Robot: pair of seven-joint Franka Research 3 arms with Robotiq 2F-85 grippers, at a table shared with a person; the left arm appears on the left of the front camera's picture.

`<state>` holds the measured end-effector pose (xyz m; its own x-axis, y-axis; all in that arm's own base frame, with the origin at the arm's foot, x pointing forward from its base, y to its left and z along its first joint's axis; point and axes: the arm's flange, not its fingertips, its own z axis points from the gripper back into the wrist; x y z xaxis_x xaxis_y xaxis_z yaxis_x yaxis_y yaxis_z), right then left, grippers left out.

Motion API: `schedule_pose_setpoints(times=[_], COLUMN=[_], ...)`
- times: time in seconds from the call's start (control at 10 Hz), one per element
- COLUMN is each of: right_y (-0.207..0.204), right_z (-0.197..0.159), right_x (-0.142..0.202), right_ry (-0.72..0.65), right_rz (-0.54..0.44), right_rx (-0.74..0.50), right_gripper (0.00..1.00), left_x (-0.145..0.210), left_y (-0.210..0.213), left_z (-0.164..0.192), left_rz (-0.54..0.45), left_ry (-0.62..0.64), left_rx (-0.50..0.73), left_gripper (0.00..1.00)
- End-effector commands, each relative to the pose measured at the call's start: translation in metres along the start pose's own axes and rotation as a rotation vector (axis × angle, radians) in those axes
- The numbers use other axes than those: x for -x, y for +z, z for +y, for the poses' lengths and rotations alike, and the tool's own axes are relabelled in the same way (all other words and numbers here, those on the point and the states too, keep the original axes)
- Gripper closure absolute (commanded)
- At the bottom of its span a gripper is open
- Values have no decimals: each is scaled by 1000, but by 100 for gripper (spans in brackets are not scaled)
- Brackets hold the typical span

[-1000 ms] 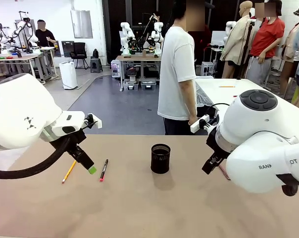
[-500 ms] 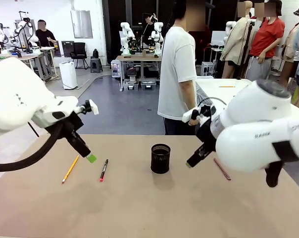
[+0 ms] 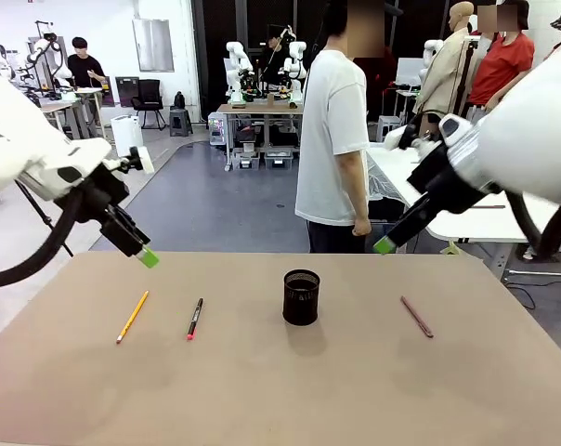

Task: Place the pens into the pen holder.
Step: Pick up a writing instrument from the table and place it into the Pen holder.

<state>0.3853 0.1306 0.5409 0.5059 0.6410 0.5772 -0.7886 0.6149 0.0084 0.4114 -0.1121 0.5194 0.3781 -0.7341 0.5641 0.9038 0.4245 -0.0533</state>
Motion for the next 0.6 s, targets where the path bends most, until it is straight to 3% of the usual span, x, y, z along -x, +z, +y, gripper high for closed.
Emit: schedule_pose_setpoints(times=[0.0,0.5], right_y=[13,41], right_z=[-33,-73], right_x=[-1,26], right_ry=[4,-15], right_rz=[15,-60], right_rx=[-103,-99], right_gripper=[0,0], left_x=[5,23], left_y=[13,33], left_z=[15,37], left_rz=[-36,-95], left_ry=[20,104], left_rx=[-31,-62], left_gripper=[0,0])
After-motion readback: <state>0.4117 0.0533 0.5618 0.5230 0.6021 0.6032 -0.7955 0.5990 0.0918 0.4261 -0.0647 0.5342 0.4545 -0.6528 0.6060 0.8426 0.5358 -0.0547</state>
